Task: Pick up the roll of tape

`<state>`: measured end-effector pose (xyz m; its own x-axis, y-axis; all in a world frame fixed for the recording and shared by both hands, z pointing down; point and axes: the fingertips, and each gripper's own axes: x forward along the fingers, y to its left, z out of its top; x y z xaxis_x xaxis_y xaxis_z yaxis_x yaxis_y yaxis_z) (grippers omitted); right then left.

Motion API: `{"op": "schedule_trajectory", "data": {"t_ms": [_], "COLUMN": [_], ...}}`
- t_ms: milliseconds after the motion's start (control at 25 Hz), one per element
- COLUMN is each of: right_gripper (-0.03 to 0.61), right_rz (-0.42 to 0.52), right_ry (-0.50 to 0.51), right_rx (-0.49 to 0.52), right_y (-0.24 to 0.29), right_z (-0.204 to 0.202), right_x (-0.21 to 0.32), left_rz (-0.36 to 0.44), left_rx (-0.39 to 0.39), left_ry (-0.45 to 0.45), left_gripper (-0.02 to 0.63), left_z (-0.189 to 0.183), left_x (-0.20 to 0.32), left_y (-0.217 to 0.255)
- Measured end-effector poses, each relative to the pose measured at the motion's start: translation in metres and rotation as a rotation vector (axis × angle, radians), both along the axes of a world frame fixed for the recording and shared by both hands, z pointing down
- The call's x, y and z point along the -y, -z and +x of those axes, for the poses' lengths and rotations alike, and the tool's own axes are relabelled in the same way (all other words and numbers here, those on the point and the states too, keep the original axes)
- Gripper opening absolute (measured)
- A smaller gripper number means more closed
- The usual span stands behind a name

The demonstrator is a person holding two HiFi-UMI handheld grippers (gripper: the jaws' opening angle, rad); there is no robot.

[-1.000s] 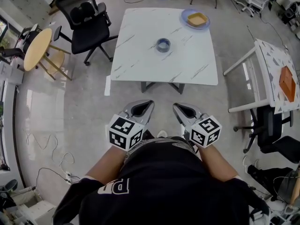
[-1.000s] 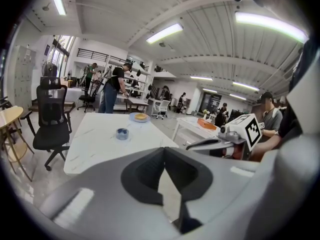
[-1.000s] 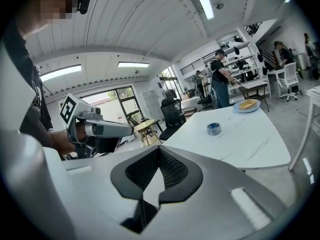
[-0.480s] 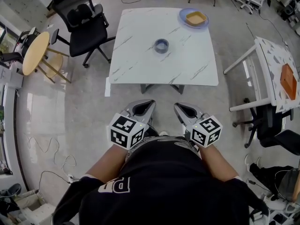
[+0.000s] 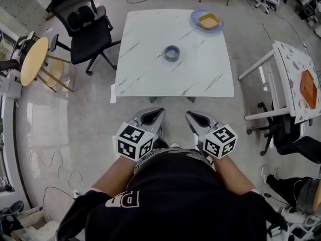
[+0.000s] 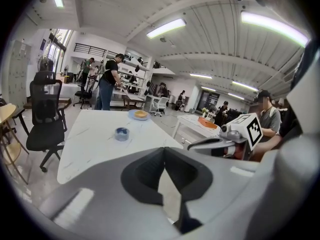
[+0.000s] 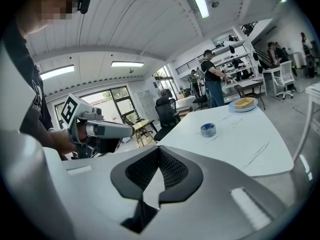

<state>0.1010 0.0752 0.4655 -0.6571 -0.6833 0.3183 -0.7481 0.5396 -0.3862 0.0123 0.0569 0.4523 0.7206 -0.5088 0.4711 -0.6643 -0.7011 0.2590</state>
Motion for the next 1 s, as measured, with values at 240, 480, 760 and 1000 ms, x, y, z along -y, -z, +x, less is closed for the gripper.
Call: {"op": "schedule_trajectory", "data": {"t_ms": [240, 480, 760, 1000], "right_gripper": [0.0, 0.0, 0.0, 0.0], "right_rz": [-0.022, -0.01, 0.004, 0.0], "right_ry": [-0.003, 0.0, -0.047, -0.092], "right_rx": [-0.011, -0.033, -0.059, -0.083], "right_y": [-0.002, 0.008, 0.022, 0.023], "right_z": [-0.003, -0.011, -0.017, -0.022], "right_x": [0.037, 0.083, 0.139, 0.182], "left_rz": [-0.01, -0.013, -0.002, -0.002], "left_rx": [-0.005, -0.014, -0.021, -0.029], "left_ry": [-0.004, -0.017, -0.062, -0.1], "left_gripper": [0.06, 0.06, 0.058, 0.059], "left_z": [-0.003, -0.007, -0.014, -0.022], "left_x": [0.042, 0.088, 0.146, 0.192], "left_y": [0.0, 0.004, 0.015, 0.017]}}
